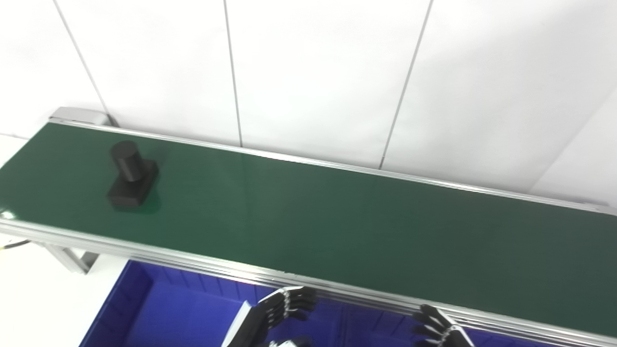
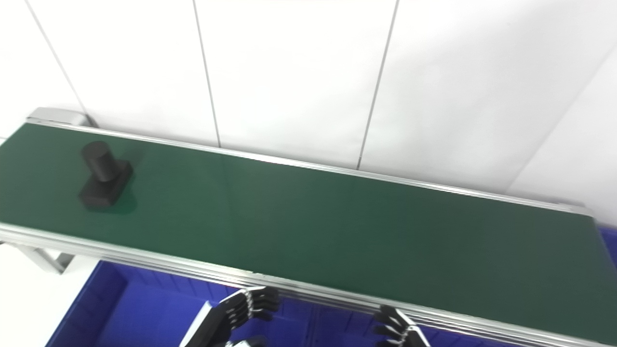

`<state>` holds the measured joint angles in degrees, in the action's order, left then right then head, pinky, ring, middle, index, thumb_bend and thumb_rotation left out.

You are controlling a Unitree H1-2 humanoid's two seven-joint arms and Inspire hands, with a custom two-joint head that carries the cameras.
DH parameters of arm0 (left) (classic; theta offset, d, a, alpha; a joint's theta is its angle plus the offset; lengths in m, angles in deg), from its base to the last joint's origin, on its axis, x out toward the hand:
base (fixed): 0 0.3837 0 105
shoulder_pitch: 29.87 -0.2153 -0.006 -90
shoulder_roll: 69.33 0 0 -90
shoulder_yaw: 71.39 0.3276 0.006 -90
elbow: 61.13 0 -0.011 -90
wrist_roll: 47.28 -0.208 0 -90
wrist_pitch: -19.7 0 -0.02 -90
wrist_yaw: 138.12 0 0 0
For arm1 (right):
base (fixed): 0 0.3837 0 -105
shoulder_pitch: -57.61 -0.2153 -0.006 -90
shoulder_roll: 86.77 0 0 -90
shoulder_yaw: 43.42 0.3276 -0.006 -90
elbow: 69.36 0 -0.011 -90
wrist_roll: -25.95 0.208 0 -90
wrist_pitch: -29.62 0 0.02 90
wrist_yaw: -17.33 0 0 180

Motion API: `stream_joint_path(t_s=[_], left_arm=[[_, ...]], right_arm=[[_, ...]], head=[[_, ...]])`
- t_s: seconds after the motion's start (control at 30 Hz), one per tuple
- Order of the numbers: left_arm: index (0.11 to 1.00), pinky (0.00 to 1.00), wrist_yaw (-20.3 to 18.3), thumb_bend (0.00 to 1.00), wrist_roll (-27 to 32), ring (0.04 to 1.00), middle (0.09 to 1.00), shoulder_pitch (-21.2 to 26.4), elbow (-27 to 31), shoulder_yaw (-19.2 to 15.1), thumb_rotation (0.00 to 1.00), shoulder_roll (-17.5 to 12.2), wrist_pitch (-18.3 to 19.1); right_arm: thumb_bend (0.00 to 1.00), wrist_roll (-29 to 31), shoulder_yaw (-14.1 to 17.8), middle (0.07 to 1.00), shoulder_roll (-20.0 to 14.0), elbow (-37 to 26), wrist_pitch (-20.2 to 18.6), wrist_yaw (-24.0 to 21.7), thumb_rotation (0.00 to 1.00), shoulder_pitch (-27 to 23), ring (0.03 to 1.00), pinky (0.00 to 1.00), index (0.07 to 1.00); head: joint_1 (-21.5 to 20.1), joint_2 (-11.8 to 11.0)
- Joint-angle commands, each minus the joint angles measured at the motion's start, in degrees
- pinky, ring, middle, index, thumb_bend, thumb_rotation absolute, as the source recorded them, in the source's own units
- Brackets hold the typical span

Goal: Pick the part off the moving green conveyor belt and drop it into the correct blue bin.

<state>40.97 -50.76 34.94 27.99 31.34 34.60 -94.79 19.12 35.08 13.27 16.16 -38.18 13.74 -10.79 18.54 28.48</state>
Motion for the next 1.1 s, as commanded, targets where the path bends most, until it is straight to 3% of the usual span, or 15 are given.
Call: stream_joint_path(t_s=[0.0, 0.43, 1.07], left_arm=[[0.721, 0.64, 0.7, 0.75, -0.8, 0.692, 0.715, 0.5, 0.7, 0.6, 0.51, 0.3, -2.4], [0.715, 0.64, 1.7, 0.81, -0.5, 0.684, 0.708, 1.7, -1.0, 1.9, 0.49, 0.7, -2.4], [0.709, 0.64, 1.7, 0.82, -0.3, 0.679, 0.701, 2.8, -2.0, 2.0, 0.45, 1.3, -2.4]], right_arm=[[0.46, 0.9, 0.2, 0.741, -0.2, -0.6, 3.5, -0.2, 0.34, -0.6, 0.674, 0.55, 0.781], [0.46, 3.0, 1.0, 0.759, -1.0, 0.6, 3.5, -0.9, 0.33, -1.3, 0.691, 0.56, 0.801], [0.49, 3.4, 1.9, 0.748, -1.3, -0.4, 3.7, -1.2, 0.33, -1.6, 0.686, 0.54, 0.797]], head=[[0.6, -0.3], [5.2, -2.7], [5.6, -3.1]])
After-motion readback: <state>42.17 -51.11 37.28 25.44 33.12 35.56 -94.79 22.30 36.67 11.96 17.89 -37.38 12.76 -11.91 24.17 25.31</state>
